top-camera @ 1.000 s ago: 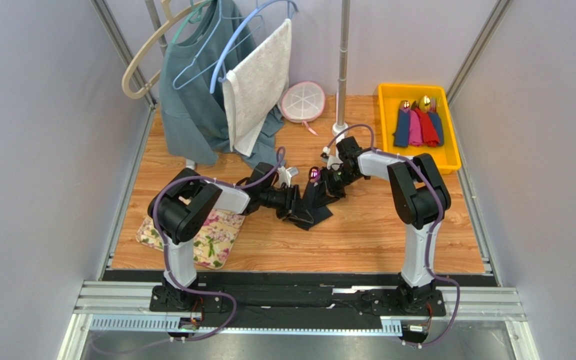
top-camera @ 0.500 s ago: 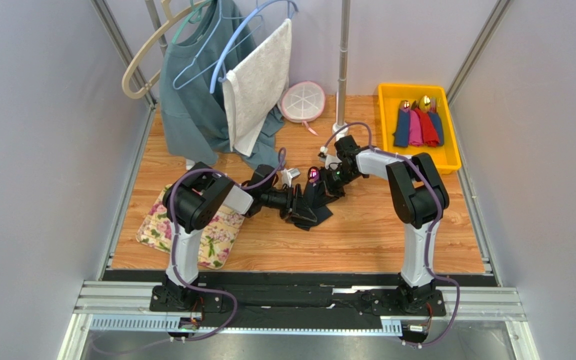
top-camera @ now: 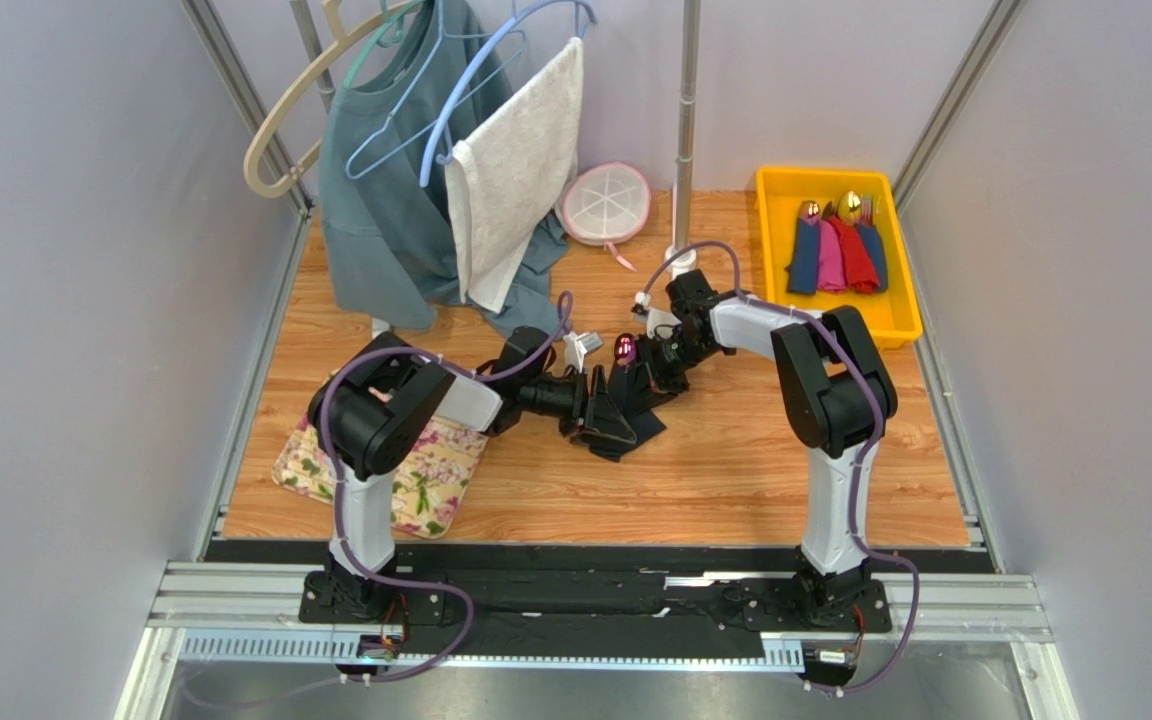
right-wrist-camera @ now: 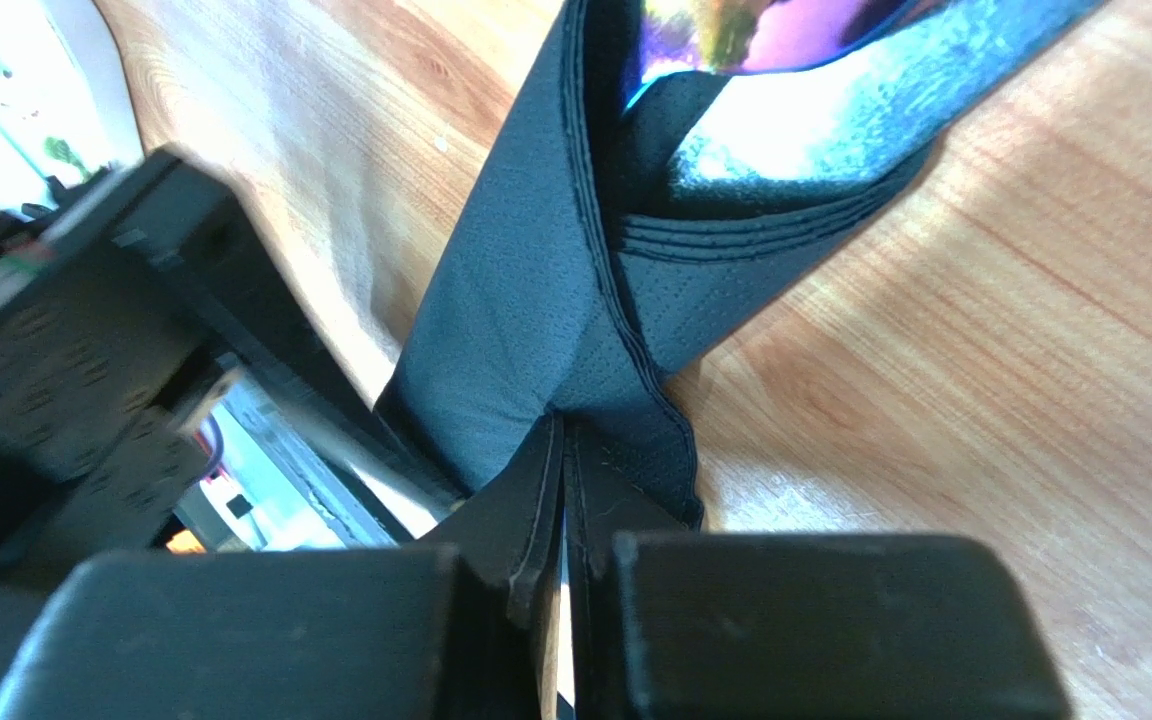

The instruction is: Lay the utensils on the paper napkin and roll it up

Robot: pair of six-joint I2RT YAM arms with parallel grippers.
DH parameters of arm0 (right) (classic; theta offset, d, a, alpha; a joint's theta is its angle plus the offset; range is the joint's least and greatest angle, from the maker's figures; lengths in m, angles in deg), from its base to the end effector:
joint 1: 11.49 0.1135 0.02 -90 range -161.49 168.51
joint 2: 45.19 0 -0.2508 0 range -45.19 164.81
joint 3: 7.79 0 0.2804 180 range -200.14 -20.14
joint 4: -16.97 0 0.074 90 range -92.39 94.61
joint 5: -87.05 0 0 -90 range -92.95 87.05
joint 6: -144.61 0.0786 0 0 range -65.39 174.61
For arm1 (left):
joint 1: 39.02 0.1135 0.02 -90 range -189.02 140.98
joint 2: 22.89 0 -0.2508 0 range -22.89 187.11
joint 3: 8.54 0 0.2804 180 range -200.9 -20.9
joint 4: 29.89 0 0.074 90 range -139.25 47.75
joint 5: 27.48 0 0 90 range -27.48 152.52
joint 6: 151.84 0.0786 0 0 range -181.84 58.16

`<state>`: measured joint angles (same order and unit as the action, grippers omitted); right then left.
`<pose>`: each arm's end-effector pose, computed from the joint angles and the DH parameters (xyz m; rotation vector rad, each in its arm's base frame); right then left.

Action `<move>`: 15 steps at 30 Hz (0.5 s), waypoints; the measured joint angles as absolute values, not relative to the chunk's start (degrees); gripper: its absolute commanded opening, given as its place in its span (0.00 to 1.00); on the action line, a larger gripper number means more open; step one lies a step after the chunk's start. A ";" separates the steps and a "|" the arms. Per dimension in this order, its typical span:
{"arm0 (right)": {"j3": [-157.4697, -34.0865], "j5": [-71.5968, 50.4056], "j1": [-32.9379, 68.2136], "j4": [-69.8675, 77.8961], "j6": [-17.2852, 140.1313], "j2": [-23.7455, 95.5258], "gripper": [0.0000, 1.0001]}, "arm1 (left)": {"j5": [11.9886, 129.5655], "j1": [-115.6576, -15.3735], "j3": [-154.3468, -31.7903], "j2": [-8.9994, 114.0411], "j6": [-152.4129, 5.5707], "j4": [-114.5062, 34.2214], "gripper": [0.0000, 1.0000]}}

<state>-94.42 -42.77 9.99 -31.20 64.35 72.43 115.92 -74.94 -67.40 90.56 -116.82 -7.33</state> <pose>0.3556 0.1940 0.0594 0.3998 -2.9043 -1.0969 0.2746 -0.2768 0.0510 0.2642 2.4970 -1.8084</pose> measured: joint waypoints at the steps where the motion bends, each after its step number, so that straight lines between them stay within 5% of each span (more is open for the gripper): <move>1: -94.42 -42.77 10.05 -31.20 64.13 72.41 0.02 | 115.99 -74.94 -67.29 89.56 -116.58 -8.03 0.61; 9: -94.42 -42.92 10.14 -31.22 63.19 72.41 0.02 | 117.61 -75.51 -67.29 85.95 -117.24 -8.14 0.61; 15: -94.49 -42.90 10.16 -31.33 63.03 72.41 0.02 | 119.07 -75.77 -67.23 95.96 -122.94 -2.19 0.55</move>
